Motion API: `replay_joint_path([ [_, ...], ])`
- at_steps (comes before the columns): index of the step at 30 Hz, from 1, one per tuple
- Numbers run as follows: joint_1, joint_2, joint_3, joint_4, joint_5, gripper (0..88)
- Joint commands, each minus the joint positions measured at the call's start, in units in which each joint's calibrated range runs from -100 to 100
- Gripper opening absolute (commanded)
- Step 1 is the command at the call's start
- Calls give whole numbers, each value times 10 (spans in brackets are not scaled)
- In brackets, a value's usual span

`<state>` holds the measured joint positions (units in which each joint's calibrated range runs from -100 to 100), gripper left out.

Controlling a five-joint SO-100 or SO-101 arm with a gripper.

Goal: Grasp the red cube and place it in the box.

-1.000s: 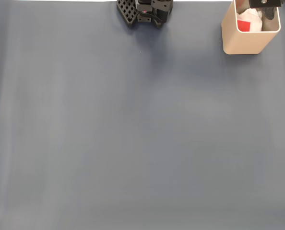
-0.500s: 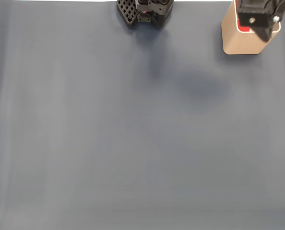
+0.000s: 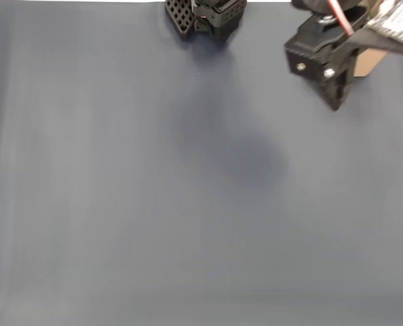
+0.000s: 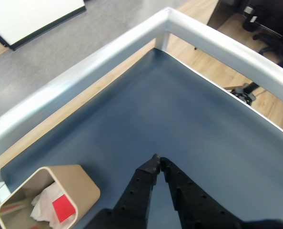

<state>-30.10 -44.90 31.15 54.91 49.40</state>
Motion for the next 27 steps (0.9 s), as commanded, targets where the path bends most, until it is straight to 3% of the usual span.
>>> replay_joint_path([
  [1,51,-25,1,-22,-4,2],
  [27,281,-130,217,-123,-5,2],
])
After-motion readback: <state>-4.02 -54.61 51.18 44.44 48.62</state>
